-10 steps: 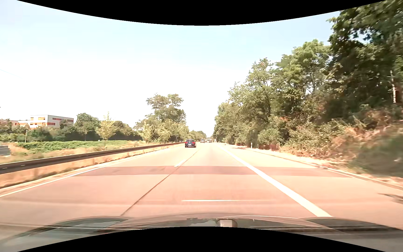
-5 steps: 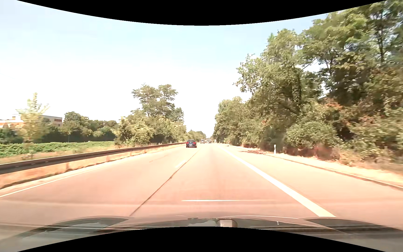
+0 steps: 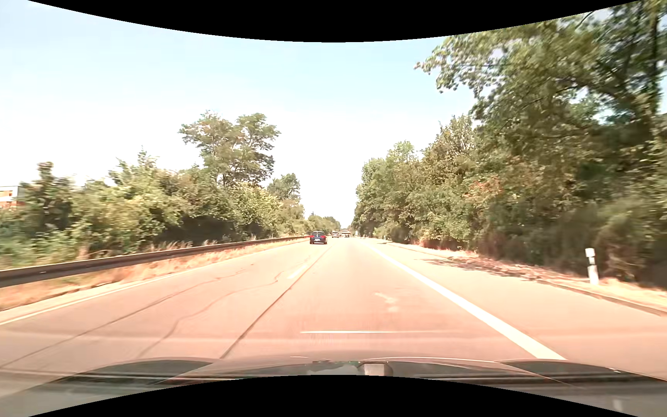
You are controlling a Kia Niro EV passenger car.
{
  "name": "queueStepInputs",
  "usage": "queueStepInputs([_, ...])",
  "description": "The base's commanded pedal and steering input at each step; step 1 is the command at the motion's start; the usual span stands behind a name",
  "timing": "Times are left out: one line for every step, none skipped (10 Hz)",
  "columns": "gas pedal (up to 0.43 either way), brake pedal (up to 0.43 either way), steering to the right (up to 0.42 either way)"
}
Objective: Follow the waypoints while adhering to traffic rules and regulations
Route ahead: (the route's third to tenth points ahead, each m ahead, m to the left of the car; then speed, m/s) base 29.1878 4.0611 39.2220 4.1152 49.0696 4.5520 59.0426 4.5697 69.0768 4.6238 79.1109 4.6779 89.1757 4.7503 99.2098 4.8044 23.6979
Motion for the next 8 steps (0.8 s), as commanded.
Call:
queueStepInputs([0.248, 0.000, 0.001])
queueStepInputs([0.248, 0.000, 0.001])
queueStepInputs([0.248, 0.000, 0.001])
queueStepInputs([0.248, 0.000, 0.001])
queueStepInputs([0.248, 0.000, 0.001])
queueStepInputs([0.248, 0.000, 0.000])
queueStepInputs([0.248, 0.000, 0.000])
queueStepInputs([0.248, 0.000, 0.000])
